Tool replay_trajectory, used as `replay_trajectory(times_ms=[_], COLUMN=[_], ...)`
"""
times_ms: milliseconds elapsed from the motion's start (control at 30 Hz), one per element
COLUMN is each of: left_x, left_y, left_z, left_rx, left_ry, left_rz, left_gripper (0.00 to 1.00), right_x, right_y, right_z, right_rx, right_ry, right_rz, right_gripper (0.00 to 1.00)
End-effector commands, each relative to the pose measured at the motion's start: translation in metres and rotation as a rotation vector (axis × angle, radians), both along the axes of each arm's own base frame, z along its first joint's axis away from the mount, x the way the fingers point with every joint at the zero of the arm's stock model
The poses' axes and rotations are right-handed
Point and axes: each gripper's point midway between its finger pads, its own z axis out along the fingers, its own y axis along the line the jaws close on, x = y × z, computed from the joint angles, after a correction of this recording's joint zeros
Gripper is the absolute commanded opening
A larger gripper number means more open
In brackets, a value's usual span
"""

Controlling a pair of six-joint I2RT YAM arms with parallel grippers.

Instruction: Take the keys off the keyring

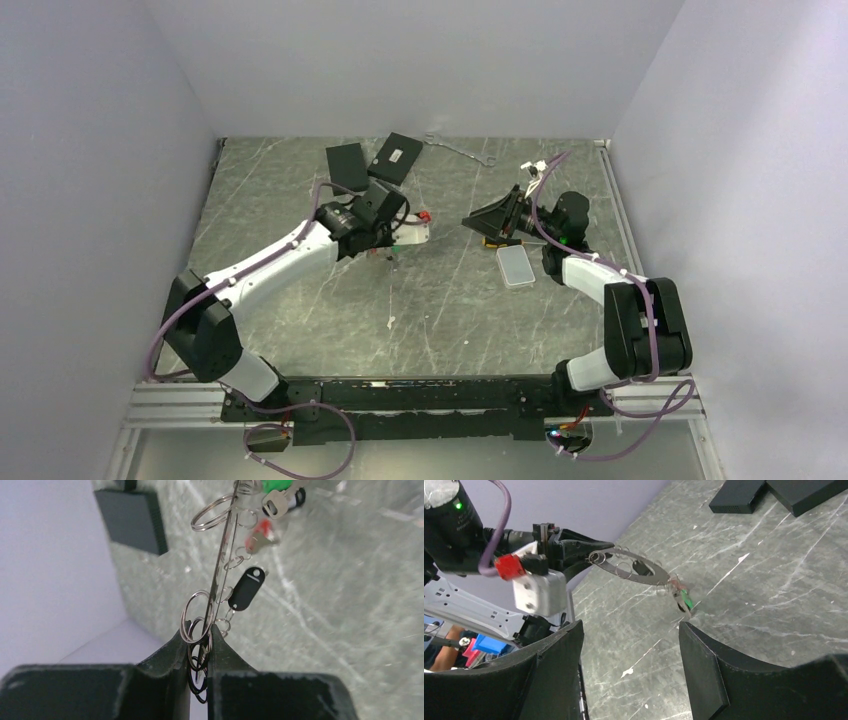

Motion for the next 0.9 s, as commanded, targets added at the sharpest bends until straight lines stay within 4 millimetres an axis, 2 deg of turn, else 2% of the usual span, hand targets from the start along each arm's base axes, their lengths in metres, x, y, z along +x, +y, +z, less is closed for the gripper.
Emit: replay_trajectory(times_ms=[0,233,333,467,633,867], left_x=[0.027,-0.029,-0.046,-0.071,-0.089,-0.104], left_y=[0.021,-0.015,-0.024,-0.032,-0.046,-0.061], left_z=[0.052,0.057,0.055,0.051,0.056,0.056], left_rx=[0.157,-0.064,-0.096,-0.131,-0.212,-0.288], left_ry=[-0.261,0.11,0.22,0.377,0.451,0.536], left_rz=[0.09,-0.034,-0.089,-0.154,-0.244,-0.306], left_gripper=[0.0,0.0,0.0,0.0,0.0,0.0], right_x=[0.005,-0.007,-0.017,-0.035,-0.053,-0.08], right_y=[0.0,0.007,0.013,0.019,0.028,0.065], right_z=[0.01,0.016,0.017,0.023,0.032,0.036], right_rx=[-0.014,-0.061,-0.109,-0.172,-0.178,-0.103], right_ry=[-0.072,-0.167,-0.221,-0.381,-0.435,-0.419], right_rz=[-0.003,0.095,0.17,0.248,0.357,0.462], right_gripper=[0.73,0.73,0.73,0.73,0.69,0.68])
